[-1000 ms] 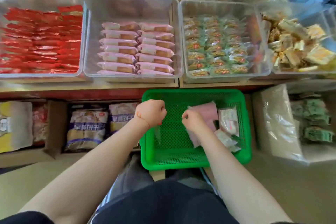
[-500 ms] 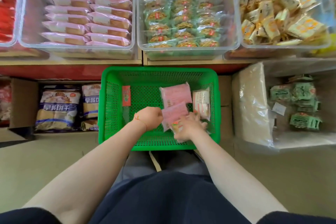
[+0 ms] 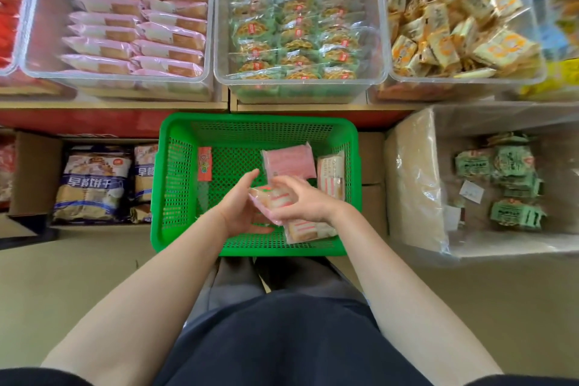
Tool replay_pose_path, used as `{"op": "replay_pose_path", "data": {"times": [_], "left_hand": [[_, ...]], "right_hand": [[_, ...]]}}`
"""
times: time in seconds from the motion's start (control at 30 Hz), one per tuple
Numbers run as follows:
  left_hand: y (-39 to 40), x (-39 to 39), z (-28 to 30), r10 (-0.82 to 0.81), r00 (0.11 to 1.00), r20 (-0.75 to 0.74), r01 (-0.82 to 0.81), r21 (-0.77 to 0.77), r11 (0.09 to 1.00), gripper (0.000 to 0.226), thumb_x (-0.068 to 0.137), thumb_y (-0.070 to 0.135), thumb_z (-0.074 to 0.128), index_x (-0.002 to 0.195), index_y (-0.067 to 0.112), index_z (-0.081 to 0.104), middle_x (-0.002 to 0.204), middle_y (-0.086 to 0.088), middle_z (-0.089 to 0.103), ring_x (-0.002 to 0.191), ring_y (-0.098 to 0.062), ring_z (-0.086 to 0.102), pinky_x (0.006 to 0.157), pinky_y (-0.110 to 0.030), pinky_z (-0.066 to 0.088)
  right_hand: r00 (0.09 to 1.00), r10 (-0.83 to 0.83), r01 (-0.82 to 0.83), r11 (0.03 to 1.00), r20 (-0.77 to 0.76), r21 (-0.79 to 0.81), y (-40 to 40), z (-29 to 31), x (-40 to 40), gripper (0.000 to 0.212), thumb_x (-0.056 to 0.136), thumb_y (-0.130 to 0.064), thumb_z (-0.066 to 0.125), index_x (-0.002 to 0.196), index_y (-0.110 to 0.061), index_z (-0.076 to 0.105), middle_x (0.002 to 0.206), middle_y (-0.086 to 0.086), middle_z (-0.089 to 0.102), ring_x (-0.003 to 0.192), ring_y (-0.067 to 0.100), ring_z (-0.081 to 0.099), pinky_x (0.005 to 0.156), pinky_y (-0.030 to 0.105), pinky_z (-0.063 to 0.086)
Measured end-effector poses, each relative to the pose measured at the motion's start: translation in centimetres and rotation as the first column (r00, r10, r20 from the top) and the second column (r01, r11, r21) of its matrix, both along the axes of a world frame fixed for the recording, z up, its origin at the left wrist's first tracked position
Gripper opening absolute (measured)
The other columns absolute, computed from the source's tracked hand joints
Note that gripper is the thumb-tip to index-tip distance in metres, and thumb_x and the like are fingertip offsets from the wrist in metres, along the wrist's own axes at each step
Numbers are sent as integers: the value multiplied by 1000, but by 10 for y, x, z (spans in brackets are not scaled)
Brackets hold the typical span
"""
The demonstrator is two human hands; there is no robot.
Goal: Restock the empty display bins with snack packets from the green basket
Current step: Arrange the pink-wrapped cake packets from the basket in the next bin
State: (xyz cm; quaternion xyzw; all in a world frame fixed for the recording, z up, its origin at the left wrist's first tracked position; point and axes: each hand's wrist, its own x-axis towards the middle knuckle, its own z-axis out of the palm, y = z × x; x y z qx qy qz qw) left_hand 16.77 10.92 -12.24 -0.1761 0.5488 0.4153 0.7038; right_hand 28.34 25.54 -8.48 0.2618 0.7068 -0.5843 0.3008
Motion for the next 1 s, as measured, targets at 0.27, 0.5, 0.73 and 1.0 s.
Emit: {"op": "replay_pose_path", "data": {"times": [0.27, 0.5, 0.73, 1.0], "left_hand": [[-22, -3, 4, -38, 996, -77, 45, 90, 995, 24, 91, -2, 52, 105, 13, 63, 80, -1, 71, 58, -11, 64, 54, -23, 55], [-46, 5, -4, 165, 986, -17, -158, 203, 966, 68, 66, -1, 62, 129, 21, 51, 110, -6, 69, 88, -20, 69, 71, -40, 60], [-42, -5, 8, 163, 957, 239, -250, 401, 882, 68, 66, 27, 77, 131, 15, 61, 129, -15, 63, 113, -32, 62, 97, -56, 46], [-17, -10, 21, 145, 989, -41, -131, 249, 960, 36, 84, 40, 66, 112, 16, 69, 107, -7, 72, 96, -23, 68, 85, -39, 54]], "right_hand": [[873, -482, 419, 818, 73, 394, 9, -42, 17, 27, 102, -26, 41, 119, -14, 57, 105, 2, 60, 89, 21, 58, 67, 29, 43], [874, 105, -316, 864, 475, 391, -29, -79, 48, 85, 81, -59, 62, 151, -21, 31, 156, 14, 21, 145, 43, 15, 116, 53, 26], [819, 269, -449, 850, 507, 275, -18, -73, 45, 119, 63, -92, 54, 157, -29, 19, 163, 16, 14, 148, 45, 8, 117, 58, 13], [767, 334, -512, 833, 548, 209, -19, -72, 41, 123, 68, -89, 52, 154, -6, 25, 162, 23, 14, 149, 43, 8, 119, 54, 19]]}}
